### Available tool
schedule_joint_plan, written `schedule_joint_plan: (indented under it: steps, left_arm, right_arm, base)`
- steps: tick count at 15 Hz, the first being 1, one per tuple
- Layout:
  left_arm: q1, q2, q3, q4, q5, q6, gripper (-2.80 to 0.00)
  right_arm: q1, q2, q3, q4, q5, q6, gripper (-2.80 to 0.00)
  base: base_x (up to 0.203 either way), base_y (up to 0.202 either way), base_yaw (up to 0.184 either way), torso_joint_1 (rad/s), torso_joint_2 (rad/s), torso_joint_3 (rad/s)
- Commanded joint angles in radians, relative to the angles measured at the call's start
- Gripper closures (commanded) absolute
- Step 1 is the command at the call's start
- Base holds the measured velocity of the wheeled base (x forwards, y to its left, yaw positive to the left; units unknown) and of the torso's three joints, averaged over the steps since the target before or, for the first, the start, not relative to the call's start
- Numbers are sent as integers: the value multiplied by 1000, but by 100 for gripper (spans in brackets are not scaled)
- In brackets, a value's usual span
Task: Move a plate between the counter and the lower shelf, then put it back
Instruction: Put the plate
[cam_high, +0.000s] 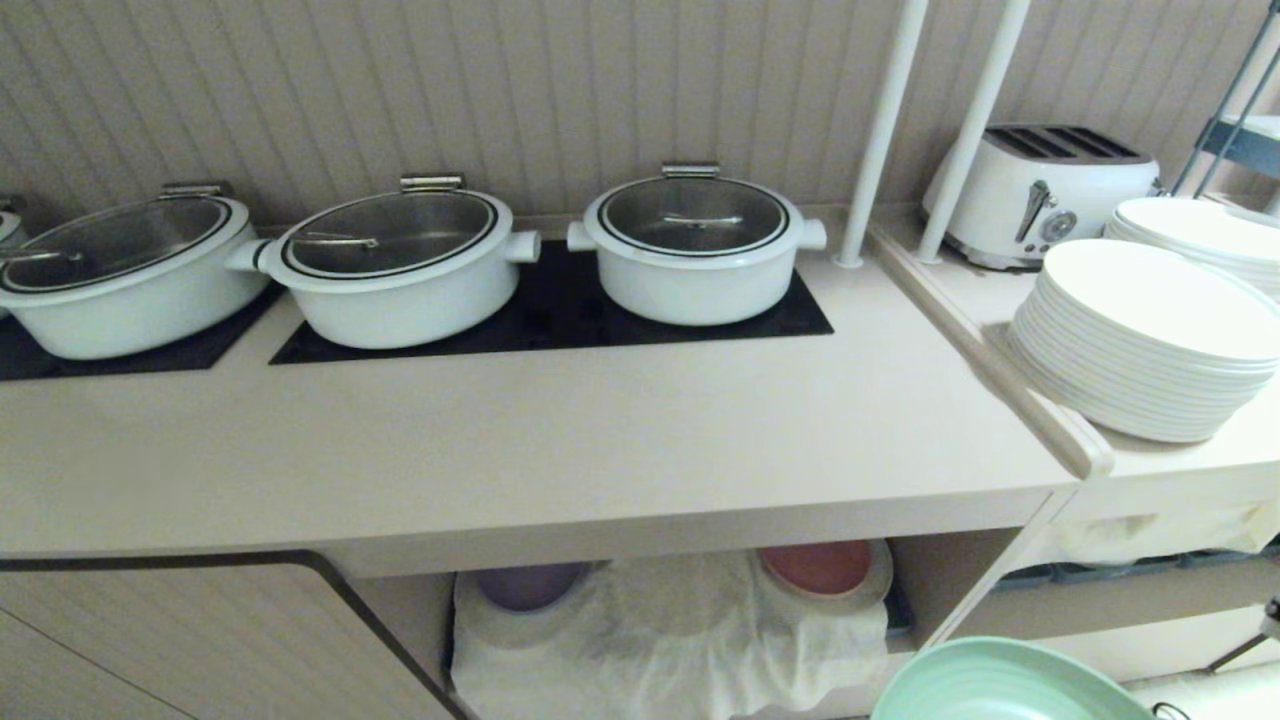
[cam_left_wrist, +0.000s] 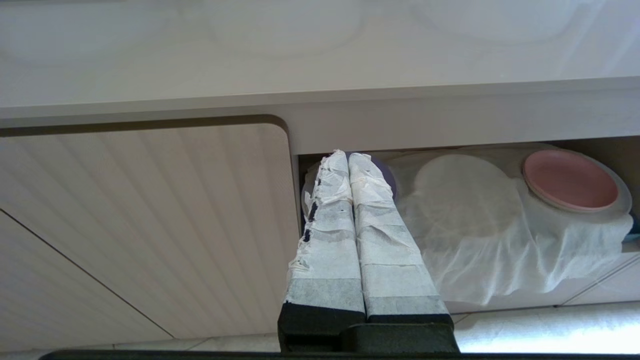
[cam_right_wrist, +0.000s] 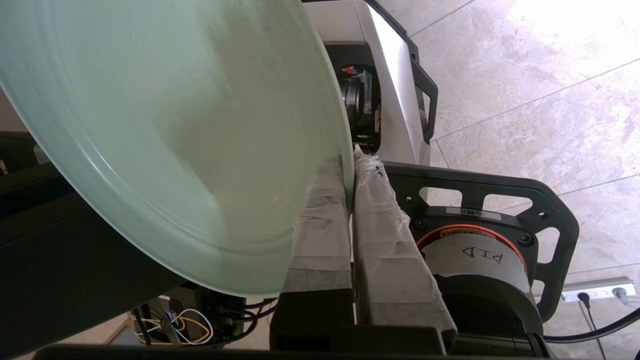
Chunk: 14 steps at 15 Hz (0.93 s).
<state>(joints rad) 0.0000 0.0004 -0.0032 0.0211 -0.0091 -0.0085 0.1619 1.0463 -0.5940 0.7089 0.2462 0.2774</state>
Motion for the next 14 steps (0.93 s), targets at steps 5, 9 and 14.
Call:
schedule_joint_plan:
  steps: [5, 9, 14]
  left_arm:
    - [0, 0, 0, 0, 0, 1, 0]
    - [0, 0, 0, 0, 0, 1, 0]
    - [0, 0, 0, 0, 0, 1, 0]
  right_arm:
    - [-1, 0, 0, 4, 2, 2, 0]
    - [-1, 0, 2, 4, 2, 2, 0]
    - [-1, 0, 3, 4, 2, 2, 0]
  base:
    - [0, 0, 0, 0, 0, 0]
    - [0, 0, 0, 0, 0, 0]
    - [174, 0, 0, 1, 3, 1]
